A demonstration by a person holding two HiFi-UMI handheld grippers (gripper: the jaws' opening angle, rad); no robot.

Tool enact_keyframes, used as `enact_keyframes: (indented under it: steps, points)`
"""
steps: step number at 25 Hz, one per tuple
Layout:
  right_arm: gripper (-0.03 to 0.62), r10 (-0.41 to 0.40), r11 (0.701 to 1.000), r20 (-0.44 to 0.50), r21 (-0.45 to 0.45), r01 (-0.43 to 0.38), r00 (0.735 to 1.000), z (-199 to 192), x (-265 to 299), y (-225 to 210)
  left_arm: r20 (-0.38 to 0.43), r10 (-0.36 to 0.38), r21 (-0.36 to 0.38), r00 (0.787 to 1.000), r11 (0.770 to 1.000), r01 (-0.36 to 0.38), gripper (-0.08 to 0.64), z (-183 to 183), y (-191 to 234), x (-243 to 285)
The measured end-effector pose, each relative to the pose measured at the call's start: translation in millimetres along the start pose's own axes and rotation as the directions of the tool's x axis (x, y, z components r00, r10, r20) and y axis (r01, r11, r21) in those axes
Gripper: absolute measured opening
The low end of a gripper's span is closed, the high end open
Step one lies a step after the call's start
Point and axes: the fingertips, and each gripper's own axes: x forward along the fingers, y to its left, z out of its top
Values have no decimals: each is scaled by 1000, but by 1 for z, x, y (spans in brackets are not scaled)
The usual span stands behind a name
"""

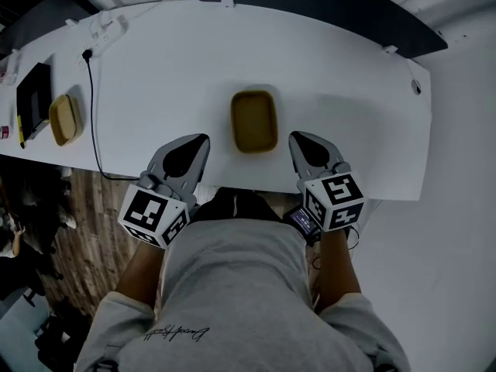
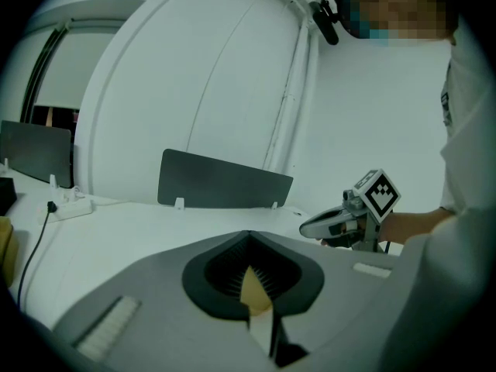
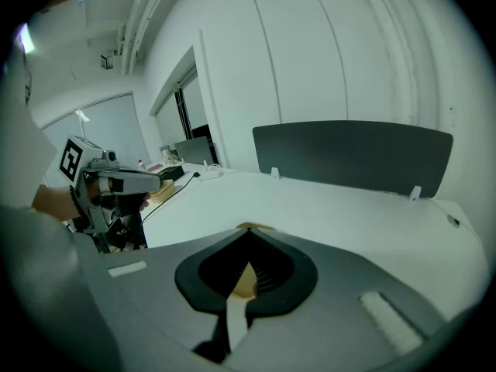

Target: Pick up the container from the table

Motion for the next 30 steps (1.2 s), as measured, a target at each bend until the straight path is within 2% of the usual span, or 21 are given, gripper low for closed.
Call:
enact_keyframes:
  steps: [14,30]
  points:
    - [15,-3,998,-71,65,8,997,-37,20,-10,-62,-5,-33,998,999,3,2,-31,7,12]
    - [15,-36,998,-137,37,42,990,-58,52,-20,-83,0,-53,997,999,-4,2,-52,19,21]
